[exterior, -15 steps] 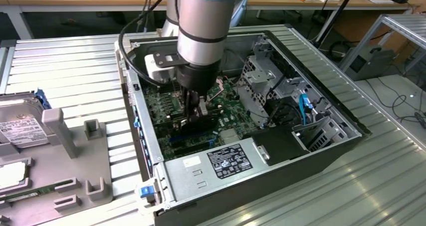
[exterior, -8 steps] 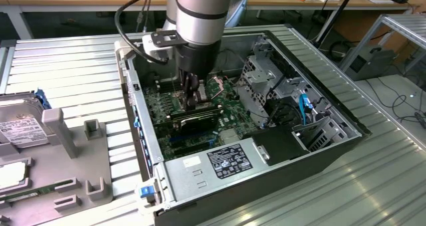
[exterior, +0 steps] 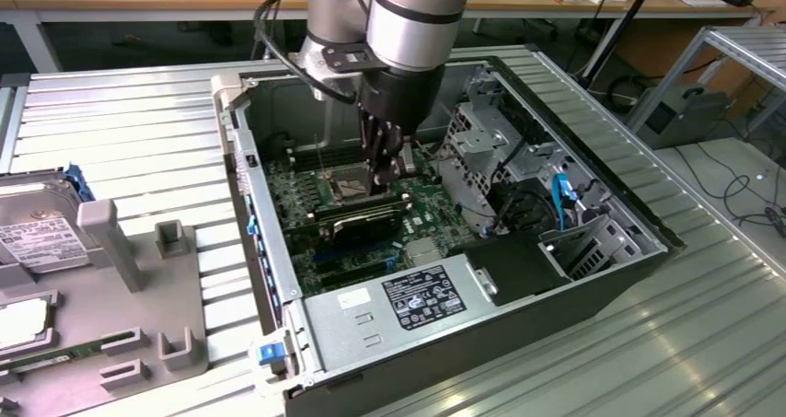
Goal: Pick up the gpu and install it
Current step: 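Insert the gpu into the slot, then press down on the gpu until it lock into place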
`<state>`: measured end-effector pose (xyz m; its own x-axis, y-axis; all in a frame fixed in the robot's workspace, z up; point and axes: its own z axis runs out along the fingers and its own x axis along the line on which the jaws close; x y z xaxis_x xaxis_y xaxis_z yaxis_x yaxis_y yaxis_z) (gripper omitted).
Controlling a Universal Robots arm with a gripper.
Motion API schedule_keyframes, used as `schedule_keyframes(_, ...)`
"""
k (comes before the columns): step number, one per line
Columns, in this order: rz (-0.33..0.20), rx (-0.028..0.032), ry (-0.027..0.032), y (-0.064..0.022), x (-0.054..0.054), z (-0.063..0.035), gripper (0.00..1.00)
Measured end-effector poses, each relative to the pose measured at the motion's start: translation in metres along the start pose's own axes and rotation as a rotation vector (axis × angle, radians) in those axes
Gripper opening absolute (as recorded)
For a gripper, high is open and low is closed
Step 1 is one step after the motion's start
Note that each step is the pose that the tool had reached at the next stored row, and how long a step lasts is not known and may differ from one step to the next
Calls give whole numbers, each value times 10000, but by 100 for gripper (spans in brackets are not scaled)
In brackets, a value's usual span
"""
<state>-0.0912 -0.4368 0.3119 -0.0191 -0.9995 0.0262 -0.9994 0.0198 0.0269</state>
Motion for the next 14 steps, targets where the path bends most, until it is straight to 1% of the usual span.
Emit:
schedule_keyframes(1,-1,-1,1,2,2,-62,11)
schedule_keyframes(8,-1,-1,3,7,2,-71,11)
schedule_keyframes(9,-1,1,18,47,2,-52,11)
schedule_keyframes(11,2,2,68,126,3,-21,11)
schedule_keyframes(14,2,1,90,184,3,21,11)
